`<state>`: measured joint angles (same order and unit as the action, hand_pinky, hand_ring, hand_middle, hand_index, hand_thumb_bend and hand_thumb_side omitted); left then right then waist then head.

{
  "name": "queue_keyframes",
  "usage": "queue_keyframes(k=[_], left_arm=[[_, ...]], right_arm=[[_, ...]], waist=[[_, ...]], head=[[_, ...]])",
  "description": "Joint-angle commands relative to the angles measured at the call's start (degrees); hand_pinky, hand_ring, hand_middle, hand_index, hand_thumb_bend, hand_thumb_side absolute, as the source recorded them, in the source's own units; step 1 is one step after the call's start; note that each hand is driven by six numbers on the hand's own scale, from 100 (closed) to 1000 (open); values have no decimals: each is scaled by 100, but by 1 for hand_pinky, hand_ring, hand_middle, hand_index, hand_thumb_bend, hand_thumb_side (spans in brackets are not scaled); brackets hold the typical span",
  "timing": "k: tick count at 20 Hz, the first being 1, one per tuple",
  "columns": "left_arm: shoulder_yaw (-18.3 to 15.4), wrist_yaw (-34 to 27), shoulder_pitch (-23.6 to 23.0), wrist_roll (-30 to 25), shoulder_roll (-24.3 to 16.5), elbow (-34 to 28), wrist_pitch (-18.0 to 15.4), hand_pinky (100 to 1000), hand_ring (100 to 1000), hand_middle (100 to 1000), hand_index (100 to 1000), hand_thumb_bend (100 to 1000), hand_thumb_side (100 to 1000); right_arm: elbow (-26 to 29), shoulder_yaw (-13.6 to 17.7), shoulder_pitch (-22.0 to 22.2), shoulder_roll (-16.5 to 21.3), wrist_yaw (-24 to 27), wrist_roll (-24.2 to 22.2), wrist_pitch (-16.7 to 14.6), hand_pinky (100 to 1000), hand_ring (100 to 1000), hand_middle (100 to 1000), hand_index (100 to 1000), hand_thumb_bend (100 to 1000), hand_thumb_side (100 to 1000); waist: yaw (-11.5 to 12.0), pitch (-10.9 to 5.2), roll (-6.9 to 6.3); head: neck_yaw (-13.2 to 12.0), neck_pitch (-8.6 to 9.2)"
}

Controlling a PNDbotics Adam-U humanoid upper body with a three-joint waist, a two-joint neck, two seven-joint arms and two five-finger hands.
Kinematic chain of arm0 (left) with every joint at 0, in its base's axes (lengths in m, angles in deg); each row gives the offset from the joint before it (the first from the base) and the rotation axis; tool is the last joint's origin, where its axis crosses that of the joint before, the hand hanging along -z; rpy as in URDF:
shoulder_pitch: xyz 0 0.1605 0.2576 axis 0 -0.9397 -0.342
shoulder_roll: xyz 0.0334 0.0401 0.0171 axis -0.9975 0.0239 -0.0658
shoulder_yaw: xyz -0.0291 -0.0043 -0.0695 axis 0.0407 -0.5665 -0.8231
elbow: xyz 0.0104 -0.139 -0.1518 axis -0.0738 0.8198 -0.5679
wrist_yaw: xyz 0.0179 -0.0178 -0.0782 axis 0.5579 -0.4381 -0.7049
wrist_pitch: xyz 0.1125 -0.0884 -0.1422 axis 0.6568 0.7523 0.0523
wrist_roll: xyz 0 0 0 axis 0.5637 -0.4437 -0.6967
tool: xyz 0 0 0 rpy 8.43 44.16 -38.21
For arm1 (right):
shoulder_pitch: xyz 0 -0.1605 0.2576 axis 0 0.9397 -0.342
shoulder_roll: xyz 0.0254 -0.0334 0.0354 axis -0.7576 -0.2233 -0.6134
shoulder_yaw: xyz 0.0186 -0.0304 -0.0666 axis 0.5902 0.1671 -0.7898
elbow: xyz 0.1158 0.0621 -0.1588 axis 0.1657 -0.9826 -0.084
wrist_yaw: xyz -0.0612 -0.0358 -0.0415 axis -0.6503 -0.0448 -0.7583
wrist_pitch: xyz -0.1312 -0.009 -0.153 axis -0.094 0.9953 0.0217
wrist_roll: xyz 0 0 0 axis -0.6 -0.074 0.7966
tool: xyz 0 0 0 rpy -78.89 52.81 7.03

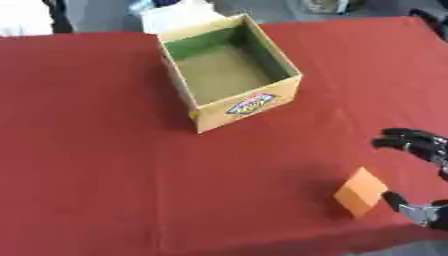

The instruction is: Pick up objects on the table and place them in the box.

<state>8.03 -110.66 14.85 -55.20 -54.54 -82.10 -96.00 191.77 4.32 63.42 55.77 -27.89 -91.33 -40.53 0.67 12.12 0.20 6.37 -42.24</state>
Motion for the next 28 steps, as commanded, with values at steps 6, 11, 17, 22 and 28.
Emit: queue_keyframes(k=[6, 11, 17, 22, 28], left_arm=[[-54, 41, 106, -38, -61, -81, -35, 548, 802, 803, 766, 100, 565], [-48, 40, 116, -37, -54, -81, -27, 548, 803, 804, 766, 100, 565], [-46, 26, 123, -28, -43, -81, -19, 549, 803, 804, 766, 100, 565], [-35, 10, 136, -23, -32, -81, 3, 549, 804, 805, 766, 100, 565], [-34, 15, 138, -25, -24, -81, 19, 549, 805, 807, 766, 100, 565]], right_arm=[[84, 83, 2, 98, -93, 48, -18, 868, 966, 822, 957, 232, 227], [84, 66, 2, 147, -162, -4, 13, 875, 967, 835, 962, 271, 244], [84, -60, -25, 263, -327, -229, 197, 877, 967, 849, 966, 305, 279], [84, -186, -74, 371, -322, -442, 404, 878, 967, 856, 968, 314, 289], [84, -278, -106, 448, -205, -661, 596, 875, 967, 852, 966, 310, 271]], waist=[[-10, -27, -6], [-7, -28, -7], [17, -41, -14], [37, -52, -12], [51, -55, -9]], head=[[-4, 16], [-2, 31], [7, 89], [26, 135], [28, 157]])
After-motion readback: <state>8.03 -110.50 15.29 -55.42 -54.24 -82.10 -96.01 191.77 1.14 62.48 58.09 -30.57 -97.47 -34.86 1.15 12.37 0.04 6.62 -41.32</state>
